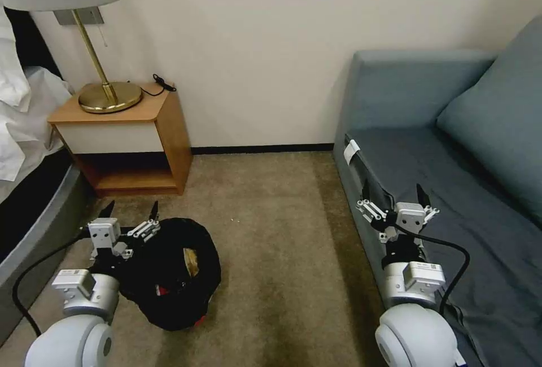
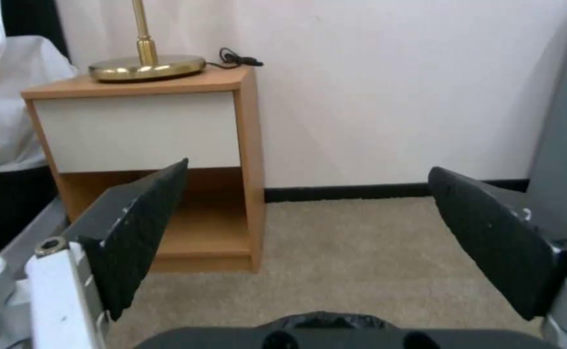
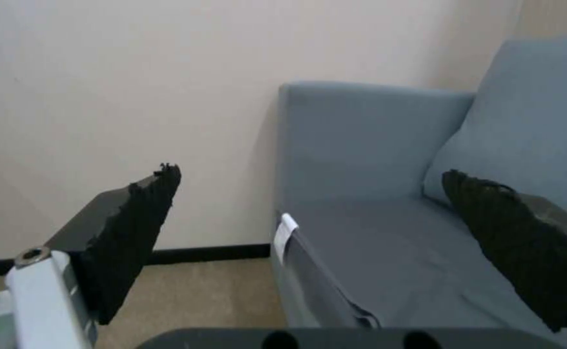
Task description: Pick up the trash bin, then pick up the garbage on the floor and place it into the trash bin.
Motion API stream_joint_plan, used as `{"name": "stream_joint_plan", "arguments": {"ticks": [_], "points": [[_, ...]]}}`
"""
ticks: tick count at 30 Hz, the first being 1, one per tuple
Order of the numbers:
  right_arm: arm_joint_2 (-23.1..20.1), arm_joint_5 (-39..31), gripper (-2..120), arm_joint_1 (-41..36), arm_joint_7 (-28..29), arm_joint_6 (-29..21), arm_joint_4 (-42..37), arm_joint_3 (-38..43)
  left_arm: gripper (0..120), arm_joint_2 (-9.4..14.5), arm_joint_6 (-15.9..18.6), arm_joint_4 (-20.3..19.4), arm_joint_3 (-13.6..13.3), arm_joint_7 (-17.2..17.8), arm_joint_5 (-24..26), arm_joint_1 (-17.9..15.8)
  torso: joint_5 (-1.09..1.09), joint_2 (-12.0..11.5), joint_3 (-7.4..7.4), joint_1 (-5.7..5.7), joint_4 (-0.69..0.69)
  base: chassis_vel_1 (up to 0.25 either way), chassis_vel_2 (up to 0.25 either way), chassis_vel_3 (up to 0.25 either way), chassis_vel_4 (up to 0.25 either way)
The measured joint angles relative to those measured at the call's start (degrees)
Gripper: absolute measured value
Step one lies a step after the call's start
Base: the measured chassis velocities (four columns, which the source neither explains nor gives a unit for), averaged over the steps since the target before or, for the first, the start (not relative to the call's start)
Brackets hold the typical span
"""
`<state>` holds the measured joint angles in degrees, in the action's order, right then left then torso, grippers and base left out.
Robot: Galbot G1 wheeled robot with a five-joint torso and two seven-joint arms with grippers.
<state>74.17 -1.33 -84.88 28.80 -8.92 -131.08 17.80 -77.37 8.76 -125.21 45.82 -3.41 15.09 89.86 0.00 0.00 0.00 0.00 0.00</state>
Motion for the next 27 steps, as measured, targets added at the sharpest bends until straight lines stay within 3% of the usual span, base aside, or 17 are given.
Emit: {"name": "stream_joint_plan", "arguments": {"ticks": [27], "points": [[-0.2,-0.7,100,0.2,-0.1,0.2,0.2,-0.3,100,-0.3,0.1,0.2,-0.2,-0.1,-0.5,0.0,0.0,0.0,0.0,0.0,0.0,0.0,0.0,0.0,0.0]]}}
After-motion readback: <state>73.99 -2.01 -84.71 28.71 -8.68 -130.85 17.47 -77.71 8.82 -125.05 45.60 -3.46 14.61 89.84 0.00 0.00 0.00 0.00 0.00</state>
